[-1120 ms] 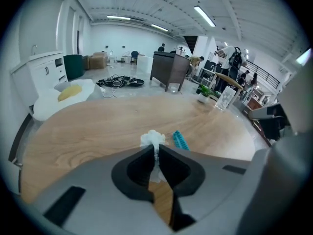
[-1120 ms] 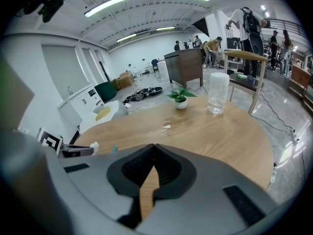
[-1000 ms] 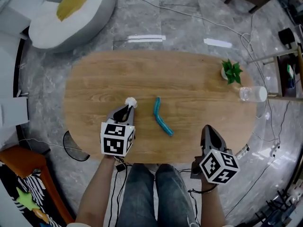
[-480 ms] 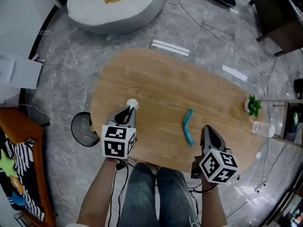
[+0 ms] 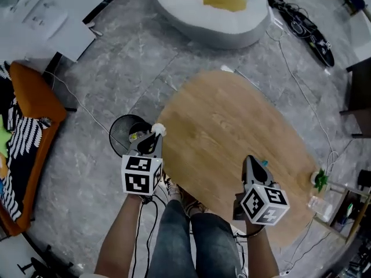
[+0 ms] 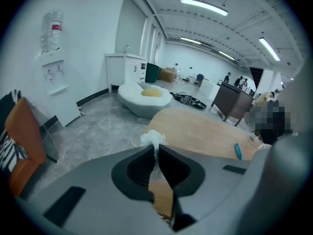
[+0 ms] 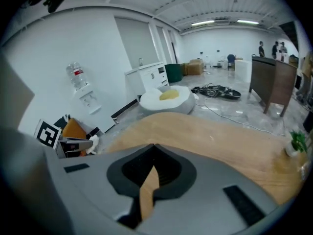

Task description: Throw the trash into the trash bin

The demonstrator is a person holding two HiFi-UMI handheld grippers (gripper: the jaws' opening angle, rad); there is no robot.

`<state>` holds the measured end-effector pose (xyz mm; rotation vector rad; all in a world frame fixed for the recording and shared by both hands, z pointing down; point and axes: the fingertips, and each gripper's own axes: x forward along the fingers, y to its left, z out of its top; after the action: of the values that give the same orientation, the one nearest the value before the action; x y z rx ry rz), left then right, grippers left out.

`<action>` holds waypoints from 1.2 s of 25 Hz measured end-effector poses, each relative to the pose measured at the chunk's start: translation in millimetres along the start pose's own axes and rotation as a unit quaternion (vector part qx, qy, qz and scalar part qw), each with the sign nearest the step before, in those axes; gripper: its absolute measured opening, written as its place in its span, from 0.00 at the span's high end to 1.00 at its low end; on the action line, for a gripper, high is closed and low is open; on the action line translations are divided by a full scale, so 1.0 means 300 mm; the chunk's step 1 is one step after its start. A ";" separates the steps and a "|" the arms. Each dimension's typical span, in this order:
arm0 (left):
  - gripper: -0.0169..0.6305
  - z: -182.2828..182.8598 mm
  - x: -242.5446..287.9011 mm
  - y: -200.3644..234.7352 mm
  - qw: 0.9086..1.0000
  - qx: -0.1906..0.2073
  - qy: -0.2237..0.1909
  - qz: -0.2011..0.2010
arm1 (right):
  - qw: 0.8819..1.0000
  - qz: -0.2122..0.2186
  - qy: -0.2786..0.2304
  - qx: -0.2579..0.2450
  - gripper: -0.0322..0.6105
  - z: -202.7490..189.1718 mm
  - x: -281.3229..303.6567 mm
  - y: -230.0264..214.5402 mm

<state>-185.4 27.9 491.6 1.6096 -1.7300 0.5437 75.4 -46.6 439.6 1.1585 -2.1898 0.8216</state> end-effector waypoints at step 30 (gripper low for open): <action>0.94 -0.654 0.296 0.724 0.977 -0.176 0.099 0.064 | 0.992 0.003 0.096 -0.077 0.95 -0.103 0.590 0.405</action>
<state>-355.5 137.9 720.8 1.1634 -1.6763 0.4141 -110.6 -64.4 549.5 0.9572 -2.0586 0.7202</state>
